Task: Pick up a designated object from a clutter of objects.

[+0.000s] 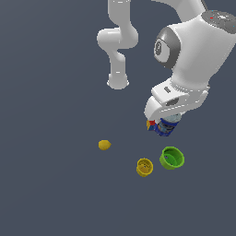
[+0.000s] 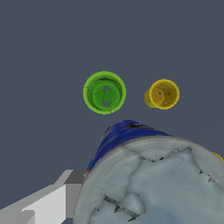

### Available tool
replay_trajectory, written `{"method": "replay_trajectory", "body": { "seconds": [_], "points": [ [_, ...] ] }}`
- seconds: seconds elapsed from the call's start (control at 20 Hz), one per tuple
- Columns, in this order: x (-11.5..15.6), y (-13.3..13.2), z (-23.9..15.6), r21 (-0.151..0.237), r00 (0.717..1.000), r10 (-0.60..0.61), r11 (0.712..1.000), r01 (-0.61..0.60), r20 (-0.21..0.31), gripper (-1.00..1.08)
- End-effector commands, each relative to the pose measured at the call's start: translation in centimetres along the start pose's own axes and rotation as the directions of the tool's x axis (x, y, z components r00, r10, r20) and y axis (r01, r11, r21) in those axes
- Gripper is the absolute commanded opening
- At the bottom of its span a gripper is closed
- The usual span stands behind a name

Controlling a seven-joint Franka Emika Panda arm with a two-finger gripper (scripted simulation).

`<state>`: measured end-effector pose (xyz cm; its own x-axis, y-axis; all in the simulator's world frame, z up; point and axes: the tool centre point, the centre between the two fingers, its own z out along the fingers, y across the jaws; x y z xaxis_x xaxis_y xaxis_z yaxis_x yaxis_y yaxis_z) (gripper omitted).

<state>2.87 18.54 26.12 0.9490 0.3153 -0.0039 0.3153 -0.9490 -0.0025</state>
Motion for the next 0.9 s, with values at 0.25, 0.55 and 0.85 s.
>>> {"method": "replay_trajectory", "body": {
  "seconds": [0.25,0.55,0.85],
  "points": [
    [1.3,2.4,-7.8,-0.001,1.000,0.000,1.000,0.000,-0.004,-1.00],
    [2.1,3.8,-12.2,-0.002,1.000,0.001,1.000,-0.001,-0.004,-1.00],
    [2.7,4.5,-14.6,-0.002,1.000,0.002,1.000,-0.002,-0.004,-1.00]
  ]
}}
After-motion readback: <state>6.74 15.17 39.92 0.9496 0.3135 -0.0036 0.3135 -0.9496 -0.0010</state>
